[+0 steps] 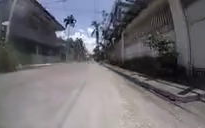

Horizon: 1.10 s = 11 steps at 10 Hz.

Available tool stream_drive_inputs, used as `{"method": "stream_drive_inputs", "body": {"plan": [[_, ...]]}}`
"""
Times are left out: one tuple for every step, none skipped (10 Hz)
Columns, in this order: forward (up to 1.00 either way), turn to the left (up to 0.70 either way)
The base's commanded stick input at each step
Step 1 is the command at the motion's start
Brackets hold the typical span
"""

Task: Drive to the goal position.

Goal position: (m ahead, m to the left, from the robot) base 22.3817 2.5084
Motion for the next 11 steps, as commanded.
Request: {"method": "stream_drive_inputs", "body": {"plan": [[0.7,0.0],[0.7,0.0],[0.7,0.0],[0.7,0.0],[0.7,0.0],[0.7,0.0],[0.7,0.0],[0.7,0.0],[0.7,0.0],[0.7,0.0],[0.7,0.0]]}}
